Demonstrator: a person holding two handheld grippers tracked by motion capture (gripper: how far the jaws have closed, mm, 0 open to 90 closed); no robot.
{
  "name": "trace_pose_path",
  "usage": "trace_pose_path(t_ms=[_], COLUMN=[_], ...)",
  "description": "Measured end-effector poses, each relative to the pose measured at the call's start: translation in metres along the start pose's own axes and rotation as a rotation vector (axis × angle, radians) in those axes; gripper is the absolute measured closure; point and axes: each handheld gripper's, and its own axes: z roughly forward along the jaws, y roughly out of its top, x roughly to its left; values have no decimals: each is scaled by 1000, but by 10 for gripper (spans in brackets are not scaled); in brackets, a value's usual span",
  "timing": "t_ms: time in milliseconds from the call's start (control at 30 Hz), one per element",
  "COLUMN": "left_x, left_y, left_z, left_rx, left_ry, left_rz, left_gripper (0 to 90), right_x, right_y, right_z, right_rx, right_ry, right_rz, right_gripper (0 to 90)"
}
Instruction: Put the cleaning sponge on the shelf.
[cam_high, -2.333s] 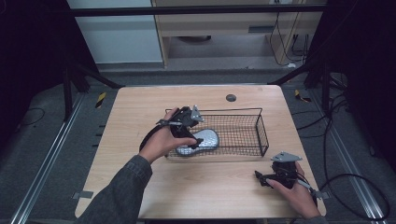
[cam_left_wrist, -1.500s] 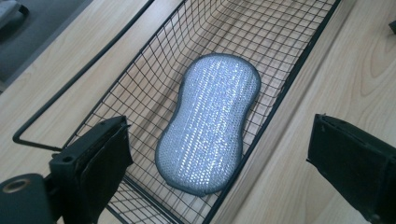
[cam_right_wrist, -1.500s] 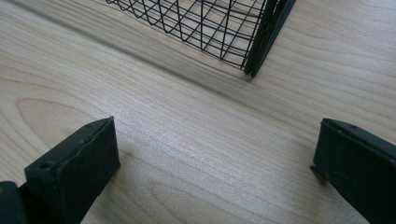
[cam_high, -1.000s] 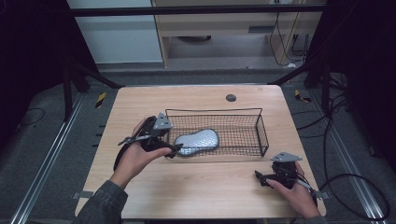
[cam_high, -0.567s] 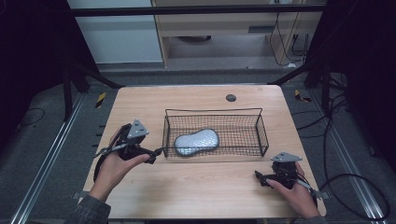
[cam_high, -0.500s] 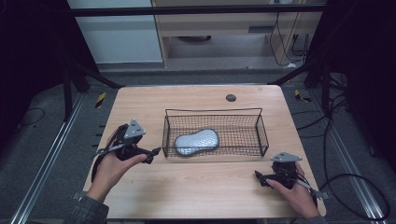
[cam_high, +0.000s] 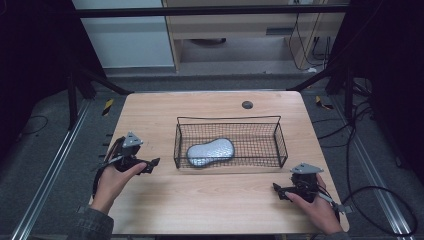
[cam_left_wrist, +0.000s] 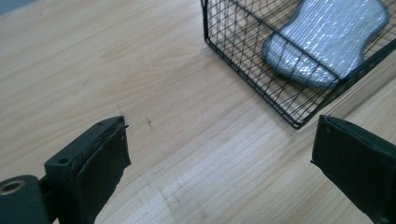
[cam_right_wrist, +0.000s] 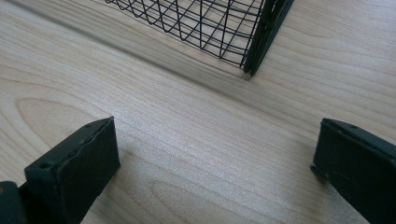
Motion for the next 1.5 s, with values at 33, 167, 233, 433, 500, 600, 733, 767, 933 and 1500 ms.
trace_pose_path(t_ms=[33, 167, 233, 433, 500, 600, 733, 767, 933, 1500], left_x=[2, 9, 13, 20, 23, 27, 30, 31, 31, 29], left_y=[-2, -10, -13, -18, -19, -20, -22, -22, -24, -37], left_z=[3, 15, 21, 36, 40, 46, 55, 56, 61, 72], left_rx=[5, 29, 43, 84, 84, 91, 113, 116, 102, 59], left_ry=[-8, 2, 9, 17, 13, 25, 37, 41, 38, 58], left_rz=[-10, -34, -47, -59, -72, -90, -110, -110, -124, -134], left_gripper=[34, 35, 36, 41, 40, 40, 39, 40, 40, 13], right_x=[0, 0, 0, 0, 0, 0, 0, 0, 0, 0], right_y=[0, 0, 0, 0, 0, 0, 0, 0, 0, 0], right_z=[0, 0, 0, 0, 0, 0, 0, 0, 0, 0], right_rx=[0, 0, 0, 0, 0, 0, 1, 0, 1, 1], right_ry=[0, 0, 0, 0, 0, 0, 0, 0, 0, 0], right_rz=[0, 0, 0, 0, 0, 0, -1, 0, -1, 0], right_gripper=[4, 4, 4, 4, 4, 4, 4, 4, 4, 4])
